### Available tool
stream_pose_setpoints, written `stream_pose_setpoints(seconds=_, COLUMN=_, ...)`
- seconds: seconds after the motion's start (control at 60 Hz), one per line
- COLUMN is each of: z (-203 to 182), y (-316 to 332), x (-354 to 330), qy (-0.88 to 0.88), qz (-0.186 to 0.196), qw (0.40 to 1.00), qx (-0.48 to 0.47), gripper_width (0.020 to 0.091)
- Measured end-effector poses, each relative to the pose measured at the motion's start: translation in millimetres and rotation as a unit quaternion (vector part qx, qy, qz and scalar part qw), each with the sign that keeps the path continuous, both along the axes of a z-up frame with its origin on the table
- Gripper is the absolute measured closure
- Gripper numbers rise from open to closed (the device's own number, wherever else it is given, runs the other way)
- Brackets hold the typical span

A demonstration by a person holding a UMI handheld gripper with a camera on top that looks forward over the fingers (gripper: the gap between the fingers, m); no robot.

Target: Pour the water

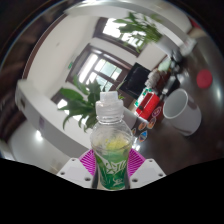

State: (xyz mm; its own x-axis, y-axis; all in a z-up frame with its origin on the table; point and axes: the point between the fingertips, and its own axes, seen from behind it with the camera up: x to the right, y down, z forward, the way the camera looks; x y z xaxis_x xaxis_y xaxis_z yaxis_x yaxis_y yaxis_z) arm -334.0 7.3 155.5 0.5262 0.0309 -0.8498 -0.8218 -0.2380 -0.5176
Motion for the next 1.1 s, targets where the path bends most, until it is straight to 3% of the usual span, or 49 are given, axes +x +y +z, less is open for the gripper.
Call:
stream_pose_setpoints(seconds=0.2, z=32.5, y=22.6, x=30.6, qy=0.295, qz=-0.016, qw=0.955, qx=0.022, gripper_width=0.0743)
stream_pose_setpoints(seconds=0.583, z=27.5, y=28.8, x=66.2, qy=0.563, qz=-0.048, qw=0.825, qx=0.006, gripper_width=0.0742)
stream_pose_setpoints(seconds=0.867, z=31.2, y=26.3, x=49.2, qy=0.495, qz=-0.026, qw=0.869, qx=-0.003, gripper_width=0.0741)
stream_pose_setpoints(seconds=1.1, z=72.8, y=21.6, x=51.0, qy=0.112, qz=0.018, qw=0.993, qx=0.027, gripper_width=0.0728)
